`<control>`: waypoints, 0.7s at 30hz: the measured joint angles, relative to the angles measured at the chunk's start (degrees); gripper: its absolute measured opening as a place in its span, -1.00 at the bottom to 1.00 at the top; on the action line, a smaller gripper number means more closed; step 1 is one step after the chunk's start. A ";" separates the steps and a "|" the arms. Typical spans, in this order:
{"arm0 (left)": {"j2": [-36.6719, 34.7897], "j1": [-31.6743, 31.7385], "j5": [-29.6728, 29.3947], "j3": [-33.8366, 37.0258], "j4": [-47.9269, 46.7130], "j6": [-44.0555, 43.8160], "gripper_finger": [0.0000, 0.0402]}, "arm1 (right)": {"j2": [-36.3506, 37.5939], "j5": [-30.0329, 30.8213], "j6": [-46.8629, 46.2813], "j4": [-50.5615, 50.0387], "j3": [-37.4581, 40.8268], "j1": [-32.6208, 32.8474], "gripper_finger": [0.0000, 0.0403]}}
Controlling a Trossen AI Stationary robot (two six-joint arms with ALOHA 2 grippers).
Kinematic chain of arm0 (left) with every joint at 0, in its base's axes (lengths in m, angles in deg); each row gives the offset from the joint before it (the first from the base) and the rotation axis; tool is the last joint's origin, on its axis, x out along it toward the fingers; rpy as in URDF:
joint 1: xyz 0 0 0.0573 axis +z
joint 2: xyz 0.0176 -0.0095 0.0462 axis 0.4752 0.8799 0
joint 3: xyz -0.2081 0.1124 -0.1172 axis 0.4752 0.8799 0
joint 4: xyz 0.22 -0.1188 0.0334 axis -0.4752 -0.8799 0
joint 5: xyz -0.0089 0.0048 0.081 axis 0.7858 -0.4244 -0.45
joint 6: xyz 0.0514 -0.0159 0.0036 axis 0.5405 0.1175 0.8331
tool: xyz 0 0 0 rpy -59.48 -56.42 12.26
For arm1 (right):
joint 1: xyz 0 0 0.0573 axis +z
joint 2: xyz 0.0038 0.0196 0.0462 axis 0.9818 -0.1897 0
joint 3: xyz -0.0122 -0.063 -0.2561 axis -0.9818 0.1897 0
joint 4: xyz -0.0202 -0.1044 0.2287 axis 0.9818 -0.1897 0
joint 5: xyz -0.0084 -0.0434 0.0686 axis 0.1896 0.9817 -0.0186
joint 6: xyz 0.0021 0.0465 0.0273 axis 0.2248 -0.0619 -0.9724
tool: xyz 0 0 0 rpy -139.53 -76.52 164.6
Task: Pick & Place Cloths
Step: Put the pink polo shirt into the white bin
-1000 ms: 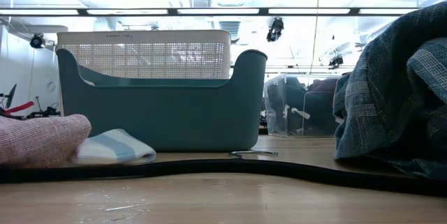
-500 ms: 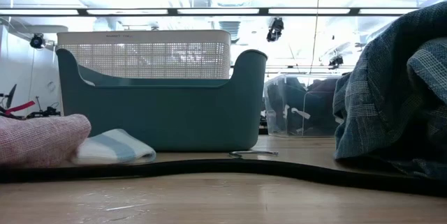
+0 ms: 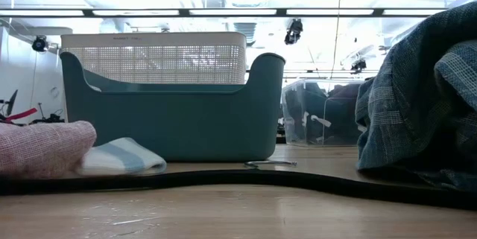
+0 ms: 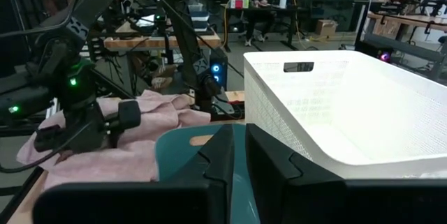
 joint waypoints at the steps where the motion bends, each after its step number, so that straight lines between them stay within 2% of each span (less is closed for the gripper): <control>1: 0.27 0.11 0.00 0.00 0.30 0.49 0.10 | -0.01 0.00 0.00 0.02 0.01 0.01 -0.84; 4: 0.47 0.33 -0.19 0.07 1.62 2.11 -0.15 | 0.00 0.00 0.00 0.04 0.09 0.00 -0.83; 10: 0.23 0.72 -0.68 0.17 2.62 6.71 -0.83 | -0.01 0.00 0.00 0.08 0.11 0.00 -0.76; 11: 0.22 0.72 -0.71 0.17 2.62 7.56 -0.89 | 0.00 0.00 0.00 0.08 0.11 0.00 -0.74; 16: -0.99 0.87 -0.51 0.31 1.35 7.53 -0.89 | -0.02 0.00 0.00 0.08 0.11 0.01 -0.68; 21: -5.04 0.87 -0.59 -0.32 -5.89 4.77 -0.92 | -0.01 0.01 0.00 0.11 0.11 0.01 -0.62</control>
